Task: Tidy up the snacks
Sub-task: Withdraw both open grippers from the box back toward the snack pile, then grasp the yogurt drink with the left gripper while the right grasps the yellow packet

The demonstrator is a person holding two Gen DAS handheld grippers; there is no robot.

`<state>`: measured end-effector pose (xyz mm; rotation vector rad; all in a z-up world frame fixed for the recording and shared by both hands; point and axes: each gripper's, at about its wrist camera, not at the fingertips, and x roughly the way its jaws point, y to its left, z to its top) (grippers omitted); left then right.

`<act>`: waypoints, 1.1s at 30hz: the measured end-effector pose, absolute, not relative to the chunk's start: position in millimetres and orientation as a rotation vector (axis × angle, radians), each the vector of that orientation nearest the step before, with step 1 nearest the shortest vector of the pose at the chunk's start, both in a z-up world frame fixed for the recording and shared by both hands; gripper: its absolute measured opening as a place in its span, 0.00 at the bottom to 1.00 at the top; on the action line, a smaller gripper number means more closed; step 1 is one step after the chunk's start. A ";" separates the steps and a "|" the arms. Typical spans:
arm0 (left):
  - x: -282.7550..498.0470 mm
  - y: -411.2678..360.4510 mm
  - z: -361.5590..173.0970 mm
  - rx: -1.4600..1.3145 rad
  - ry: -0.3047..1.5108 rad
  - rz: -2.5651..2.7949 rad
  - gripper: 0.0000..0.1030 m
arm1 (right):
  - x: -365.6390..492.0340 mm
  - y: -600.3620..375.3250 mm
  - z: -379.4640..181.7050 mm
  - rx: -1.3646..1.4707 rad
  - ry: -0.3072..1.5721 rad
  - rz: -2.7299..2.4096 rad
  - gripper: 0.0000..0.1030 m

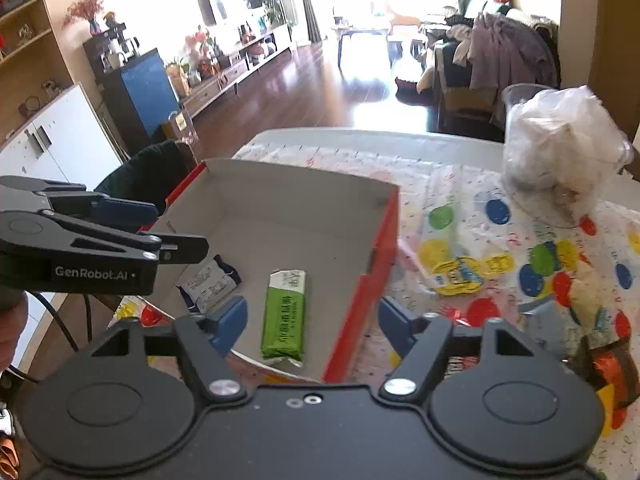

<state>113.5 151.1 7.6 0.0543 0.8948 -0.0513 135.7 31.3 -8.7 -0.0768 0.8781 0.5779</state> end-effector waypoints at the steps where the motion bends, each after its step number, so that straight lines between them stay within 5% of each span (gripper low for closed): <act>1: 111.1 146.4 8.2 0.050 0.888 -0.052 0.65 | 133.1 24.3 -6.8 -0.077 0.868 0.577 0.75; 19: 94.5 15.2 -10.3 0.041 0.819 -0.155 0.81 | 109.0 -118.4 -8.9 -0.071 0.797 0.536 1.00; 33: 94.1 -57.7 -55.5 0.026 0.883 -0.225 0.81 | 113.2 -215.9 -38.0 -0.084 0.837 0.449 1.00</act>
